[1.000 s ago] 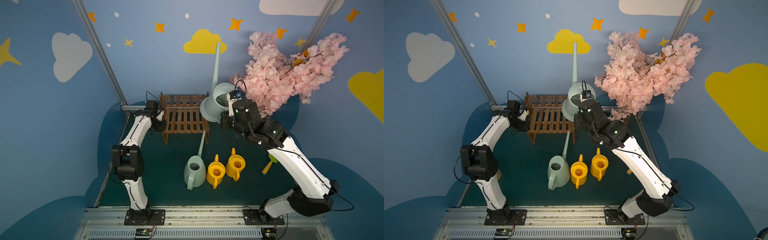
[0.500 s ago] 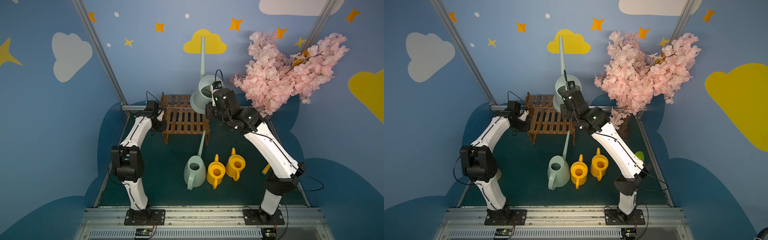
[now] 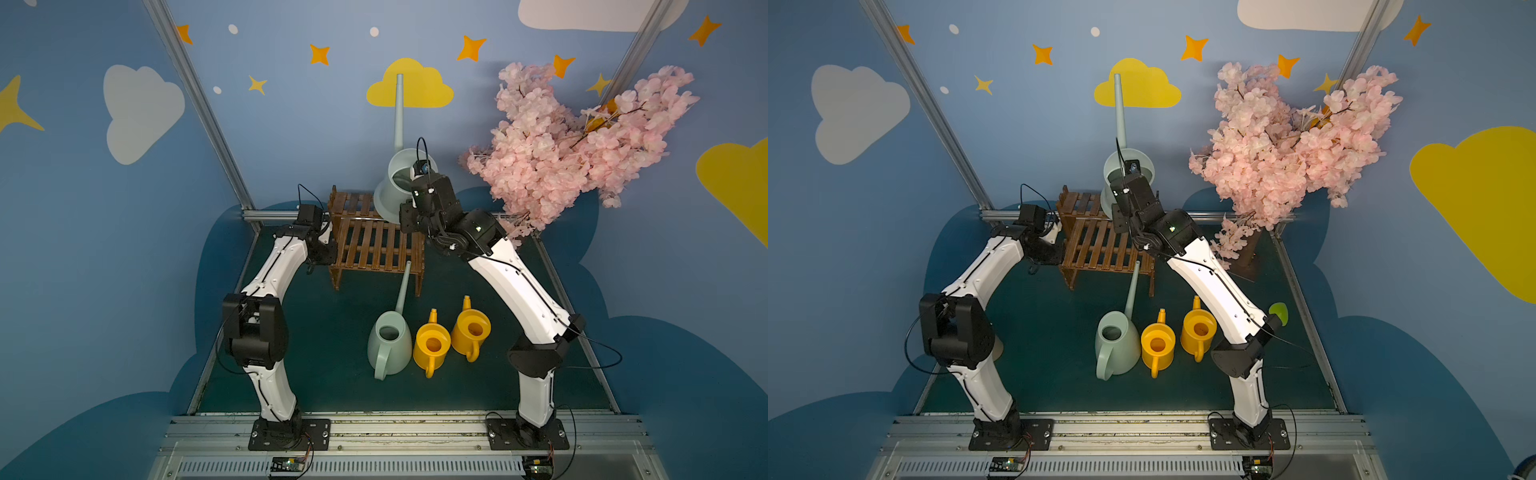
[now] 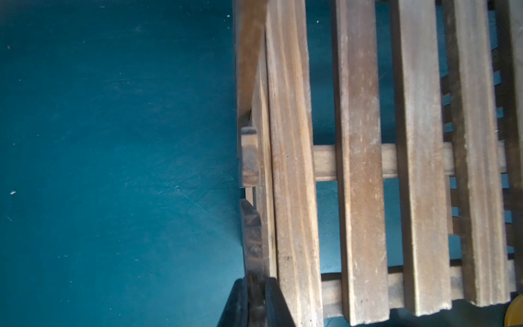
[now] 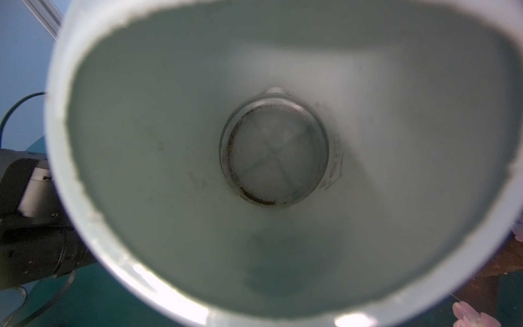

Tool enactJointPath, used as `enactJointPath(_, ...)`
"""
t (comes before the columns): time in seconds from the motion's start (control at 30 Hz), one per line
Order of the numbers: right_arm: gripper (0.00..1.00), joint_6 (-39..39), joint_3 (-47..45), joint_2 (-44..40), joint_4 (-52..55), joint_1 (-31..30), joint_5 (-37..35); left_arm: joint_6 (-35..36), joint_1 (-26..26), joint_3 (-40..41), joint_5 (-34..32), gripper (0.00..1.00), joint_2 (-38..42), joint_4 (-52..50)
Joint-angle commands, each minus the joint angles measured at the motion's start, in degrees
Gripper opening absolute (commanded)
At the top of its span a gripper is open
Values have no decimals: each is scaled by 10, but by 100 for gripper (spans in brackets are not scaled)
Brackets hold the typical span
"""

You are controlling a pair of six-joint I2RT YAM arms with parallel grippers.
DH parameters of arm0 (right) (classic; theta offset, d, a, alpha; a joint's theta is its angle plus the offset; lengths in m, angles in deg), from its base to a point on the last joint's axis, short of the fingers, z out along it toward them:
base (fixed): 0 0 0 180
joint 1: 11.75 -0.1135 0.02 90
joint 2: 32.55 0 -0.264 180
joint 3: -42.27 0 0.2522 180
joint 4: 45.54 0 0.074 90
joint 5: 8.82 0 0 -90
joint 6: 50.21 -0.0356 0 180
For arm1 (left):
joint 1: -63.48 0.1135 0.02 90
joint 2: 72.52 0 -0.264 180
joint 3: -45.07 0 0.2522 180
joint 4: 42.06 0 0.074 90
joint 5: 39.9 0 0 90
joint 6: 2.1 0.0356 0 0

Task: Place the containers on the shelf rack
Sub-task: Adjust the shelf at the center of the board.

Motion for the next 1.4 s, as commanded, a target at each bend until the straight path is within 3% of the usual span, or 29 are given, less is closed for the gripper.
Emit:
enactJointPath(0.0,2,-16,23,-2,-21,2,-43,-7,-29,29,62,16,-3,-64)
enactJointPath(0.53,5,-35,65,39,22,0,-86,-16,-32,43,62,24,7,-56)
enactJointPath(0.93,29,-45,70,53,19,14,-74,-13,-32,47,65,25,5,-54)
enactJointPath(1.37,28,-63,70,70,-11,39,-57,-11,-32,48,73,26,3,-53)
